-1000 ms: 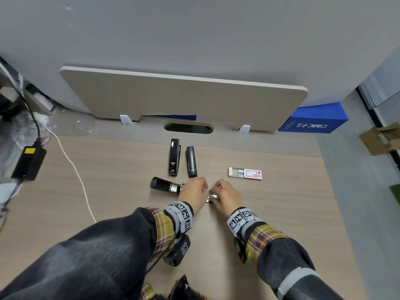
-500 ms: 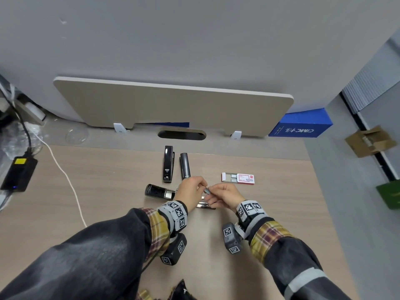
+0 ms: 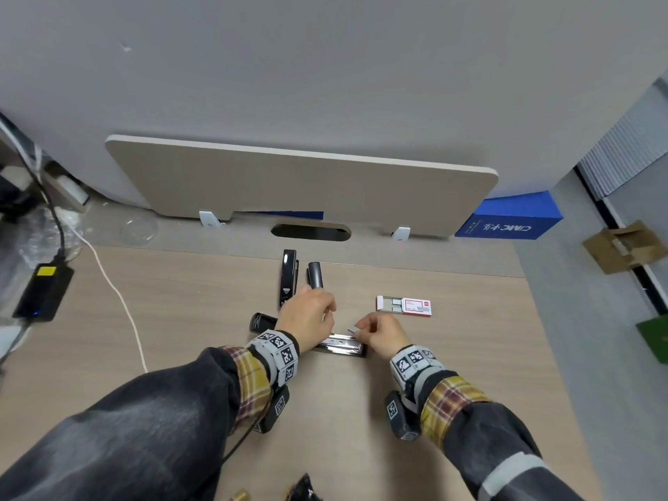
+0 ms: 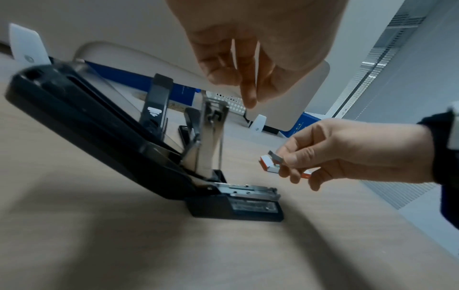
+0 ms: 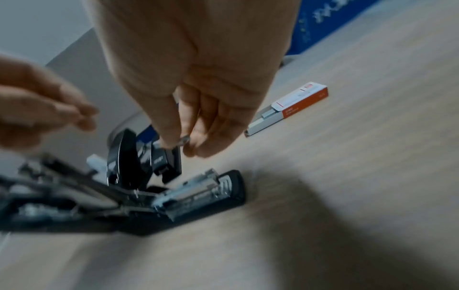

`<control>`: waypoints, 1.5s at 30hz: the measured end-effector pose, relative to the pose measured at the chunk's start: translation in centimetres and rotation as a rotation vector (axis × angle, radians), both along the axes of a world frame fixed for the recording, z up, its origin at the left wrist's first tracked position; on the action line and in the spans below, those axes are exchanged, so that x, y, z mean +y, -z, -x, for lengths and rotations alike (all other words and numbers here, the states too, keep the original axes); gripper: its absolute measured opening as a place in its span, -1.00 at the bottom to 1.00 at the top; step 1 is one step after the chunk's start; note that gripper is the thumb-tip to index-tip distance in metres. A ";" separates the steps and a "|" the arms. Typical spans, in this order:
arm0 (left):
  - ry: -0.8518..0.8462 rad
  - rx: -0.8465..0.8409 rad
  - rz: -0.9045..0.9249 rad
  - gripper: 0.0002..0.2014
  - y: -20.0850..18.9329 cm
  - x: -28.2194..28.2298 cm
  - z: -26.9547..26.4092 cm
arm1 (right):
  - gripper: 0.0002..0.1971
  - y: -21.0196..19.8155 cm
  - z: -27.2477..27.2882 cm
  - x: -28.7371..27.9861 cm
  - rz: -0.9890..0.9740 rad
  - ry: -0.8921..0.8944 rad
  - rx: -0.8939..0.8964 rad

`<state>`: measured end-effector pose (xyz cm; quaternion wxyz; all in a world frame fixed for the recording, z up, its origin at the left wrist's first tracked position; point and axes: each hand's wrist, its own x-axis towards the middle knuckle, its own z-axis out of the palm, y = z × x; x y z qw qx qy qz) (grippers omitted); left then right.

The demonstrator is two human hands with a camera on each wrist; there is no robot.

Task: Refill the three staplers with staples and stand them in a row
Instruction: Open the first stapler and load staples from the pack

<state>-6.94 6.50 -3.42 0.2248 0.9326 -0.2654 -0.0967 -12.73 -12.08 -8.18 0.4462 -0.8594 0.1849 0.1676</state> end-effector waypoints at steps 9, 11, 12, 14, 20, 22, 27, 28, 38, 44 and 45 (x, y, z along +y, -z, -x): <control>0.189 0.056 -0.425 -0.81 1.9 3.2 -0.7 | -0.79 1.8 0.3 3.1 0.532 -0.411 -0.159; 0.183 0.043 -0.399 -0.85 2.2 3.6 -0.8 | -0.78 2.4 0.4 3.3 0.549 -0.429 -0.174; 0.180 0.039 -0.388 -0.86 2.4 3.8 -0.9 | -0.78 2.6 0.6 3.3 0.557 -0.443 -0.187; 0.170 0.038 -0.373 -0.86 2.6 3.9 -0.8 | -0.79 3.0 0.9 3.3 0.566 -0.461 -0.237; 0.144 0.045 -0.351 -0.84 3.2 4.0 -0.8 | -0.92 3.3 0.8 3.3 0.624 -0.445 -0.358; 0.136 0.051 -0.348 -0.82 3.4 4.1 -0.8 | -0.94 3.3 0.6 3.4 0.633 -0.454 -0.361; 0.131 0.045 -0.339 -0.80 3.3 4.0 -0.7 | -0.89 3.6 0.5 3.7 0.611 -0.462 -0.333; 0.131 0.041 -0.340 -0.80 3.3 3.9 -0.6 | -0.87 3.6 0.5 3.9 0.601 -0.465 -0.322; 0.131 0.046 -0.336 -0.80 3.1 3.9 -0.6 | -0.85 3.5 0.7 4.0 0.579 -0.438 -0.258; 0.140 0.046 -0.360 -0.82 3.1 3.8 -0.7 | -0.74 2.5 0.8 4.6 0.577 -0.514 -0.306; 0.141 0.048 -0.363 -0.82 3.0 3.8 -0.6 | -0.73 2.5 0.8 4.8 0.575 -0.544 -0.308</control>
